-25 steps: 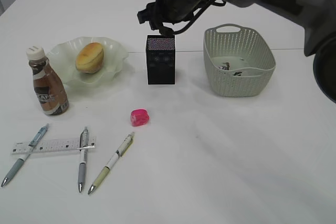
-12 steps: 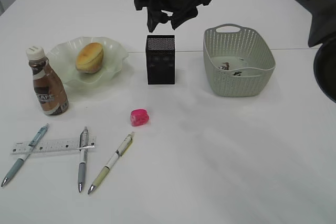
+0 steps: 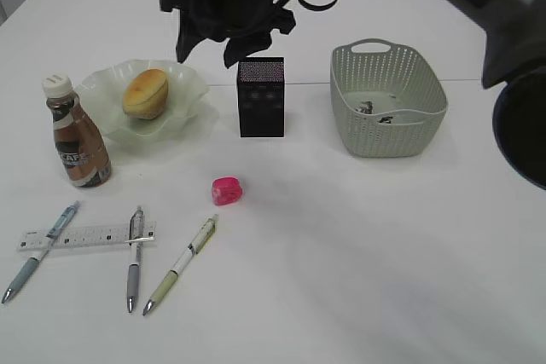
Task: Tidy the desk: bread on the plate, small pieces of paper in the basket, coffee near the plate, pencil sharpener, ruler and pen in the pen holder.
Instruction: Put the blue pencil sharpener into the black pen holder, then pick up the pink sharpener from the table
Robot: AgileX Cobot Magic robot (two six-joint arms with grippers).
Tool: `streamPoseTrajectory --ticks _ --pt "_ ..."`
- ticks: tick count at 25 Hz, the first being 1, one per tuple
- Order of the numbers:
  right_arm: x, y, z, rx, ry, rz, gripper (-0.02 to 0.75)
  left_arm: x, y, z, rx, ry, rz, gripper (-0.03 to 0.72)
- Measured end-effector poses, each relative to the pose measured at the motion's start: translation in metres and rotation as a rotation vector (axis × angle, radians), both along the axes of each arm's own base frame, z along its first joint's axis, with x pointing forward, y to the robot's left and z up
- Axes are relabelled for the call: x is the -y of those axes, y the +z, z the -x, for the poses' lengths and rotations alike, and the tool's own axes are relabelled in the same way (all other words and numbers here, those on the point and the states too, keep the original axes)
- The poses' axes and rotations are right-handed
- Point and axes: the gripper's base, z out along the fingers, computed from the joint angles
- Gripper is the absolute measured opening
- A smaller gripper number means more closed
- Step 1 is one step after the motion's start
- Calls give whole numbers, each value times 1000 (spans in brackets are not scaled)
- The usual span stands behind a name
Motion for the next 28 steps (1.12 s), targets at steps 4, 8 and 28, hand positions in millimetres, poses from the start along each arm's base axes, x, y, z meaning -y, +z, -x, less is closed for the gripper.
streamPoseTrajectory --ticks 4,8,28 --pt "-25 -1 17 11 33 30 542 0 0 0 0 0 0 343" --pt "-37 -1 26 21 58 44 543 0 0 0 0 0 0 343" --pt "-32 -37 24 -57 52 151 543 1 0 0 0 0 8 343"
